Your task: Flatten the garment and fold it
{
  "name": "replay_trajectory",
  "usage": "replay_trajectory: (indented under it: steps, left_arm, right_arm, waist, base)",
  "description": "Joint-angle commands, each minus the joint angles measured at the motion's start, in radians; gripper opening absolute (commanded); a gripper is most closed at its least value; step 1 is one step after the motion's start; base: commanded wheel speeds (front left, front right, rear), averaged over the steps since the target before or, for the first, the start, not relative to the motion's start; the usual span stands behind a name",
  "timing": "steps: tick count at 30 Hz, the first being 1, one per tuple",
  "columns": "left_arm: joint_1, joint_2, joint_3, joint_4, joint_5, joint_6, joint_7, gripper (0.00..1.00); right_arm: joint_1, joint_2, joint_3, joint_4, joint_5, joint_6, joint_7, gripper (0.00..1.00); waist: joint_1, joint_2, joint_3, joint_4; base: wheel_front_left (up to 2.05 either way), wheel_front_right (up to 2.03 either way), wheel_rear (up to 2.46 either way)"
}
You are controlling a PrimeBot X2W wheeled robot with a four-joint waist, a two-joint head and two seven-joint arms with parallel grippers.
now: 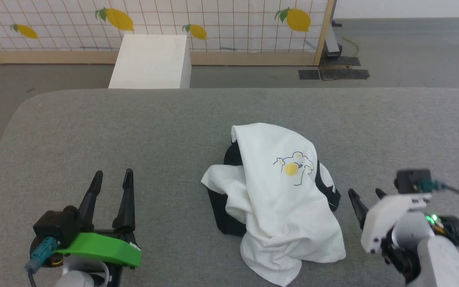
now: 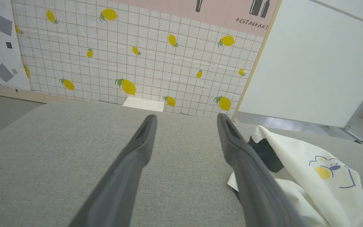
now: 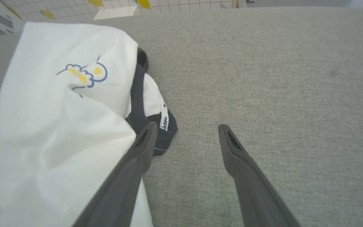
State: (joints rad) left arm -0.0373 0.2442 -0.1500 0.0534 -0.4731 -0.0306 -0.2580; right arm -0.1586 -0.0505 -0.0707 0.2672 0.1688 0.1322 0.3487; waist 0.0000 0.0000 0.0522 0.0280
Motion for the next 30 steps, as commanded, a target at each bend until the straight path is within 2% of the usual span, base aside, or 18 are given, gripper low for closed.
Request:
replay_trajectory:
  steps: [1,3,5,11,17,18,19,25,27,30]
  left_arm:
    - [0.002,-0.006,0.001,0.000,0.010,-0.010,-0.004,1.00]
    - [-0.017,-0.022,0.008,0.000,0.022,-0.025,-0.004,1.00]
    - [-0.022,-0.031,0.018,0.002,0.024,-0.031,-0.004,1.00]
    - [-0.042,-0.049,0.039,0.008,0.040,-0.051,-0.004,1.00]
    - [-0.059,-0.069,0.062,0.020,0.052,-0.066,-0.004,1.00]
    - [-0.061,-0.071,0.065,0.022,0.053,-0.068,-0.004,1.00]
    - [-0.063,-0.073,0.068,0.024,0.054,-0.071,-0.004,1.00]
    - [-0.067,-0.085,0.078,0.038,0.059,-0.083,-0.004,1.00]
    - [-0.067,-0.087,0.077,0.043,0.056,-0.086,-0.004,1.00]
    - [-0.070,-0.085,0.072,0.051,0.054,-0.090,-0.004,1.00]
  right_arm:
    - [-0.050,0.000,0.006,0.012,-0.030,-0.002,0.080,1.00]
    - [-0.141,-0.006,0.067,0.023,-0.103,-0.002,0.257,1.00]
    - [-0.171,-0.013,0.086,0.037,-0.113,-0.002,0.323,1.00]
    - [-0.203,-0.037,0.118,0.096,-0.156,-0.002,0.450,1.00]
    - [-0.188,-0.042,0.136,0.135,-0.132,-0.002,0.499,1.00]
    - [-0.188,-0.041,0.127,0.134,-0.124,-0.002,0.492,0.17]
    - [-0.190,-0.042,0.120,0.129,-0.117,-0.002,0.475,0.00]
    - [-0.215,-0.073,0.035,0.063,-0.079,-0.002,0.387,0.00]
    - [-0.222,-0.107,-0.023,0.037,-0.087,-0.002,0.375,0.00]
    - [-0.220,-0.161,-0.167,0.014,-0.136,-0.002,0.390,0.00]
  waist:
    - [0.0000,0.0000,0.020,0.017]
    - [0.0000,0.0000,0.056,0.049]
    - [0.0000,0.0000,0.076,0.066]
    - [0.0000,0.0000,0.121,0.106]
    - [0.0000,0.0000,0.140,0.121]
    - [0.0000,0.0000,0.141,0.121]
    - [0.0000,0.0000,0.142,0.120]
    - [0.0000,0.0000,0.138,0.108]
    - [0.0000,0.0000,0.136,0.103]
    - [0.0000,0.0000,0.129,0.098]
  base:
    - [0.00,0.00,0.00]
    - [0.00,0.00,0.00]
    - [0.00,0.00,0.00]
    - [0.00,0.00,0.00]
    - [0.00,0.00,0.00]
    - [0.00,0.00,0.00]
    - [0.00,0.00,0.00]
    - [0.00,0.00,0.00]
    - [0.00,0.00,0.00]
    - [0.00,0.00,0.00]
